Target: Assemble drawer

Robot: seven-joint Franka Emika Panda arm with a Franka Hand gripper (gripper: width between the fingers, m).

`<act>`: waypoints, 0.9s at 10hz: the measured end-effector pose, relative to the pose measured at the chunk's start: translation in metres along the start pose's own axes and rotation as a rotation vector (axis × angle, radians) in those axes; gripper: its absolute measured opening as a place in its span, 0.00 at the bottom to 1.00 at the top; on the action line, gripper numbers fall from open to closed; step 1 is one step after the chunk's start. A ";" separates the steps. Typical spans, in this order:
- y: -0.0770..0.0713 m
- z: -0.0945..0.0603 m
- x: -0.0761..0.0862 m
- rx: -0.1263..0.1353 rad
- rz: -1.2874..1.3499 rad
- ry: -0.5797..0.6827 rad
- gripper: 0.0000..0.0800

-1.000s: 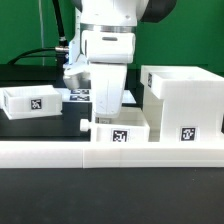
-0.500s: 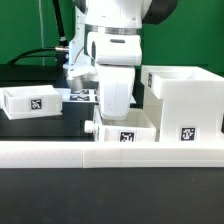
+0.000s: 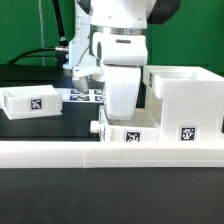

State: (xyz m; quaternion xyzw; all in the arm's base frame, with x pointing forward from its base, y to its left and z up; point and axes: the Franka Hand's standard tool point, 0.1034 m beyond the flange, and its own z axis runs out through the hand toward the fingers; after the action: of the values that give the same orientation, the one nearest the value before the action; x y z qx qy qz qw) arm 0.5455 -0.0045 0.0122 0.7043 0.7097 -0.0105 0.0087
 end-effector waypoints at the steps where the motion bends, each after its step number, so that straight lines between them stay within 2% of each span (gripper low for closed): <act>1: 0.000 0.000 -0.005 0.001 0.004 0.000 0.05; 2: 0.000 0.001 -0.006 0.001 0.004 0.001 0.05; 4: -0.002 0.002 -0.025 0.003 -0.013 0.032 0.05; 9: -0.002 0.003 -0.017 0.005 0.020 0.033 0.05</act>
Offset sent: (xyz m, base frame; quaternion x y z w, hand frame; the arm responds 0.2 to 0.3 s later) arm 0.0016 0.0040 -0.0003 0.0006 0.1939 0.0041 0.9810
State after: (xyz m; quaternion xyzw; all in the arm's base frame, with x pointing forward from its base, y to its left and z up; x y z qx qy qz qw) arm 0.5438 -0.0212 0.0095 0.7114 0.7027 -0.0005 -0.0047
